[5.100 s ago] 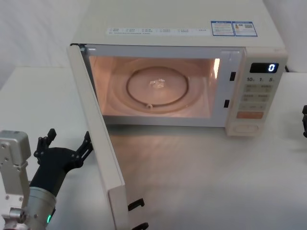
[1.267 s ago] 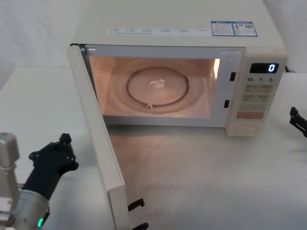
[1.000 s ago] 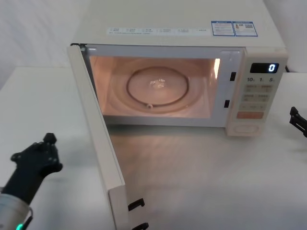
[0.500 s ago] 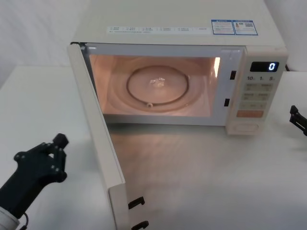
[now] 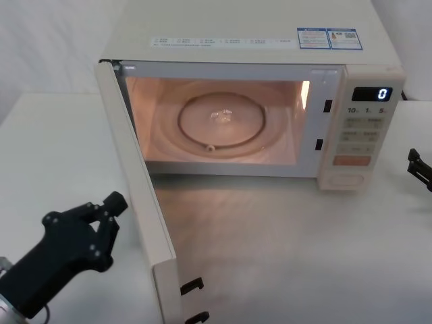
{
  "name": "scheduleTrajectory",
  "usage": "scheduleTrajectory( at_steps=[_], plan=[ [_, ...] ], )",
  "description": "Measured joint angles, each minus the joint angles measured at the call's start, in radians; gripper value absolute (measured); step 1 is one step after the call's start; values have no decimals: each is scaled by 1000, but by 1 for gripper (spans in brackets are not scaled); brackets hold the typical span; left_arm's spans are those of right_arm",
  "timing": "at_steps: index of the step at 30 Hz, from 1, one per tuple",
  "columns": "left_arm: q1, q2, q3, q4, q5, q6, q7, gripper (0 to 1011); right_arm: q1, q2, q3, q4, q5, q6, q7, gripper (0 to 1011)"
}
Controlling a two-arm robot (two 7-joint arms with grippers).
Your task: Press the button to open the microwave door with one hand; close the microwave door with the other hand.
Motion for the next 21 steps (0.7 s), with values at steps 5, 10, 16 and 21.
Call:
scheduleTrajectory(
  at_steps=[5,10,16,21],
  plan=[
    [-13,25,19,5,-17,2,-23,0,0,0,0,0,0,0,0,1002],
    [-64,52,61,32,-25,11,-38,0,0,0,0,0,0,0,0,1002],
    [-139,66,113,62,-31,13,-44,0,0,0,0,0,0,0,0,1002],
    [-219,73,163,97,-31,20,-45,0,0,0,0,0,0,0,0,1002]
  ],
)
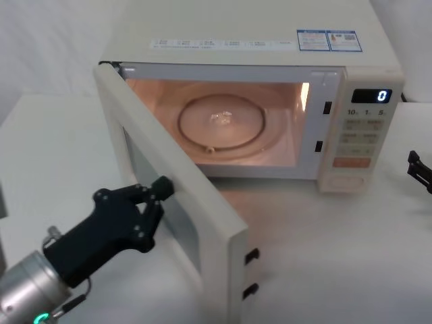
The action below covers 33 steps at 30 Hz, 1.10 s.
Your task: Press the button to open the microwave door with one hand; close the microwave door with the other hand.
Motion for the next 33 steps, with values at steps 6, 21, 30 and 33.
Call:
scheduleTrajectory(
  at_steps=[6,21,30,33],
  plan=[
    [-111,3,75,49,25,29,21,0,0,0,0,0,0,0,0,1002],
    [-312,-61,256,142,152,108,157,0,0,0,0,0,0,0,0,1002],
    [-407,-121,350,193,218,141,191,0,0,0,0,0,0,0,0,1002],
    [-433,-144,369,211,236,146,200,0,0,0,0,0,0,0,0,1002]
  ],
)
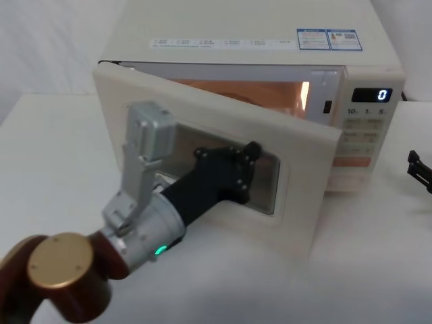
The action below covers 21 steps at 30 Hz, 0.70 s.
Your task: Press the button to open the microwave door with one hand; close the microwave door with the other hand.
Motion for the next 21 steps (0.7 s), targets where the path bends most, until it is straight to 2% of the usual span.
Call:
scheduleTrajectory(
  at_steps=[10,11,21],
  plan=[
    [-92,-72,67,72,69,18,8,0,0,0,0,0,0,0,0,1002],
    [-112,-88,76,87,78,20,6,0,0,0,0,0,0,0,0,1002],
    [-206,-160,122,164,137,27,1,0,0,0,0,0,0,0,0,1002]
  ],
)
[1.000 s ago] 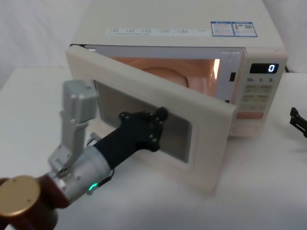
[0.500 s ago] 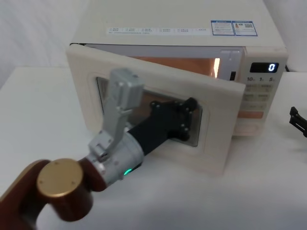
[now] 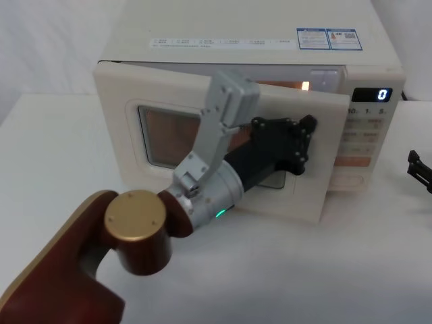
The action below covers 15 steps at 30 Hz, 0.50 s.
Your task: Press the button to open the microwave door with one hand; close the microwave door with the other hand.
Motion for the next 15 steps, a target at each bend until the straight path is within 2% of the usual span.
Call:
scheduleTrajectory(
  at_steps=[7,15],
  plan=[
    [-39,-39,23,49,45,-1,4,0,0,0,0,0,0,0,0,1002],
    [-70,-64,46,93,117,-10,12,0,0,0,0,0,0,0,0,1002]
  ],
)
